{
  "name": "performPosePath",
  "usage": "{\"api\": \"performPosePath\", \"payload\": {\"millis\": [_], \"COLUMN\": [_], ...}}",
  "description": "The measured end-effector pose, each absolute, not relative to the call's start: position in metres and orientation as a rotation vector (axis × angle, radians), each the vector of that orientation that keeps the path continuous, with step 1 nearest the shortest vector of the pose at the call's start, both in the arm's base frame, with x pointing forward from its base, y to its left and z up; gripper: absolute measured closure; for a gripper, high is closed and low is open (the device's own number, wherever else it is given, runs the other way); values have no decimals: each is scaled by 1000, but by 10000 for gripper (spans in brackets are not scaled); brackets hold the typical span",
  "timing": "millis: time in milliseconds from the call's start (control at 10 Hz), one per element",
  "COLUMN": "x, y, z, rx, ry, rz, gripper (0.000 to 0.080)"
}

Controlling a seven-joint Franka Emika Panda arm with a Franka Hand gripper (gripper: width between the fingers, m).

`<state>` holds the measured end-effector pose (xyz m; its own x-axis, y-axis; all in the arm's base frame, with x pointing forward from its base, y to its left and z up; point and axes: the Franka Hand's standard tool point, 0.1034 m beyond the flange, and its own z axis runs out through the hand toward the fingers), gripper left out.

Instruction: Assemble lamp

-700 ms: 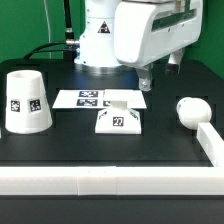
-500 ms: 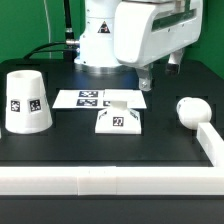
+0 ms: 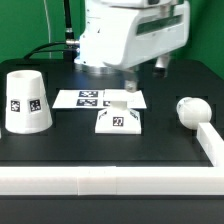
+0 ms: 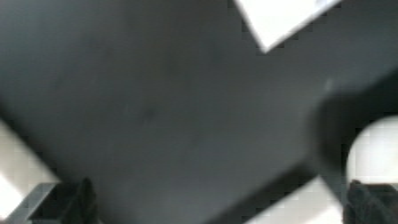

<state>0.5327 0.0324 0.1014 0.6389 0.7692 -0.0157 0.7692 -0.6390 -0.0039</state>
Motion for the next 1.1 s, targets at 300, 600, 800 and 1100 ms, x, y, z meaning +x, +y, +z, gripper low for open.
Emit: {"api": "performPosePath", "payload": {"millis": [300, 600, 800, 1100], "x": [500, 501, 501, 488], "y": [4, 6, 7, 2], "z": [90, 90, 90, 83], "rx": [2854, 2885, 2965, 3093], "ry": [1310, 1243, 1044, 609], "rz": [-44, -42, -42, -63], "gripper": [100, 100, 100, 100]}}
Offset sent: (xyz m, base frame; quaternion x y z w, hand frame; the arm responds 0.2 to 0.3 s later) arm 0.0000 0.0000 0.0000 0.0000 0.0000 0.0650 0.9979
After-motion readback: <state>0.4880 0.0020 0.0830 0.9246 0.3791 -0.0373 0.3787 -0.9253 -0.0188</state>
